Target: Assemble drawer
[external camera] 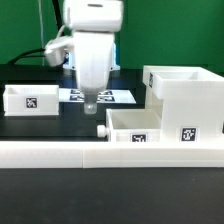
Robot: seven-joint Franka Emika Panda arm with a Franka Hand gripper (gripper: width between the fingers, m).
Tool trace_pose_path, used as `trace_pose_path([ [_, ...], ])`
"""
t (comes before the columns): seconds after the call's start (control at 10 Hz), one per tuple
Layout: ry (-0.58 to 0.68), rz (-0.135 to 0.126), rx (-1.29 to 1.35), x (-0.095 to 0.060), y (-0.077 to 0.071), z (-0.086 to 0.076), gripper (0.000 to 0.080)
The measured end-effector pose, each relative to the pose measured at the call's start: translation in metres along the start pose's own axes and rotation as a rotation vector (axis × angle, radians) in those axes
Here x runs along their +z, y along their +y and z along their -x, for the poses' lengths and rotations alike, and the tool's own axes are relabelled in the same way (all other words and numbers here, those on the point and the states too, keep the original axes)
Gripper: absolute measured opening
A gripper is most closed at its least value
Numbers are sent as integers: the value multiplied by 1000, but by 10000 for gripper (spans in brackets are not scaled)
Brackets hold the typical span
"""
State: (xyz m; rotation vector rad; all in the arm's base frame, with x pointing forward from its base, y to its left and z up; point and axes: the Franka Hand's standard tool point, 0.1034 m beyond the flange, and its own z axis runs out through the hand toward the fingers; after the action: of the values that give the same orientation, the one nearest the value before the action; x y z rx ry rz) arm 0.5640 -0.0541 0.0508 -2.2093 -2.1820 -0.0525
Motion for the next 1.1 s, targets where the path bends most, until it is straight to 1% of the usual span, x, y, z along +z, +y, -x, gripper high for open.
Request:
trace_pose_path([
  [0.1,50,9,0,1,10,13,649],
  [0.2,111,20,-44,2,15,22,649],
  [0.3,192,22,-28,6,20,28,649],
  [0.4,262,15,-14,9,23,28,649],
  [0.5,318,16,-2,13,23,26,649],
  [0.6,343,13,2,17,21,19,649],
  [0.9,351,19,18,27,25,-11,649],
  [1.0,356,14,21,30,24,-20,649],
  [1.1,356,14,25,30,24,-17,649],
])
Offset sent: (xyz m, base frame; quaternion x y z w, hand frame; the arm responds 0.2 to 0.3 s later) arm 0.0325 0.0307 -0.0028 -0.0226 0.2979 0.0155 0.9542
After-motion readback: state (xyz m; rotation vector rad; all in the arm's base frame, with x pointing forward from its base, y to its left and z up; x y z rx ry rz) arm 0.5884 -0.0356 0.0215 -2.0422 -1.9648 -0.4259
